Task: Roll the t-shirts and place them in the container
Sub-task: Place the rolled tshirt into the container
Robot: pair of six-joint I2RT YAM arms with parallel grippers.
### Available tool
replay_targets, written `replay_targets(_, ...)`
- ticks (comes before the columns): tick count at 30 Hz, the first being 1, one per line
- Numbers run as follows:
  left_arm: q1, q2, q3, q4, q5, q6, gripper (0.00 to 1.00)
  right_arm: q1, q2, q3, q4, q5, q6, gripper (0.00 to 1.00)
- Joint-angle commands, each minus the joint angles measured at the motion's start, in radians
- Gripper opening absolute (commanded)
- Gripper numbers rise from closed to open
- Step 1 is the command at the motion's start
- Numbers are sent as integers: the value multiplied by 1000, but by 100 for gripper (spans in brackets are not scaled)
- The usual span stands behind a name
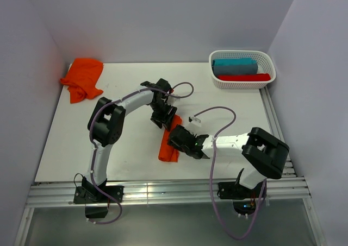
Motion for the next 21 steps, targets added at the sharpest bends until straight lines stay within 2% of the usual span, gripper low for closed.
replay_targets(1, -8, 21, -18, 55, -127, -13, 57, -14, -11, 26, -153, 12, -14, 64)
replay_targets(2, -6, 23, -17, 51, -135, -14, 57, -14, -19, 29, -154, 16, -12, 68)
replay_targets(6, -12, 33, -20, 43, -147, -11, 57, -28, -59, 8, -124, -3, -18, 74)
replay_targets(13, -24, 41, -6, 31, -160, -10, 57, -78, -91, -83, 63, -50, -51, 75)
replay_targets(21, -34, 66, 26, 11, -175, -8, 57, -83, -131, -72, 123, -47, -159, 77)
